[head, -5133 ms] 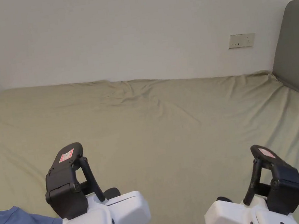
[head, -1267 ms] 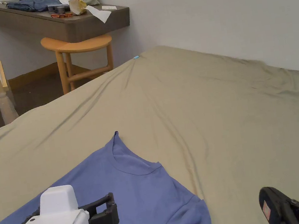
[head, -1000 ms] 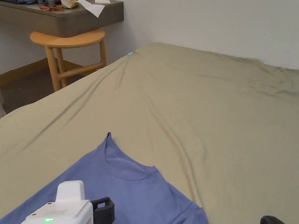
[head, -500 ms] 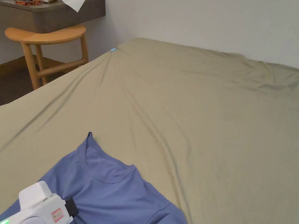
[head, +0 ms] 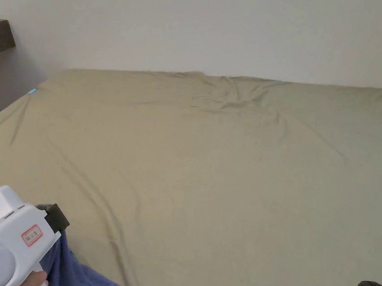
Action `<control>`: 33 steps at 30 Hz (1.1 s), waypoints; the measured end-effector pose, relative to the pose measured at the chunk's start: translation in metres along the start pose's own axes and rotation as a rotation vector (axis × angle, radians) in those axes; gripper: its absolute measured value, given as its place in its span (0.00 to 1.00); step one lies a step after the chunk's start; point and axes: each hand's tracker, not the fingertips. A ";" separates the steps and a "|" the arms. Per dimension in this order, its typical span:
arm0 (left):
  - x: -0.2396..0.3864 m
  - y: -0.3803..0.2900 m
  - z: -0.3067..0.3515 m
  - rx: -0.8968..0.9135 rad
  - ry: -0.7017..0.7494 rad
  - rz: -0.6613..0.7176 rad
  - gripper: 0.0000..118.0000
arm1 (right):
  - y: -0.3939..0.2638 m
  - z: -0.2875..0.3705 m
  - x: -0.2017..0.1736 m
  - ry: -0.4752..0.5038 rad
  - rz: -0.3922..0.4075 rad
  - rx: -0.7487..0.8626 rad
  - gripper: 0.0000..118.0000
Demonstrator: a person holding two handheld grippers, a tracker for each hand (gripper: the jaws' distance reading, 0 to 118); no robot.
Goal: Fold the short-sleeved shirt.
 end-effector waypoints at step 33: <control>0.313 -0.321 0.100 -0.708 -0.842 -0.608 0.17 | -0.042 0.099 0.125 -0.377 -0.207 0.019 0.02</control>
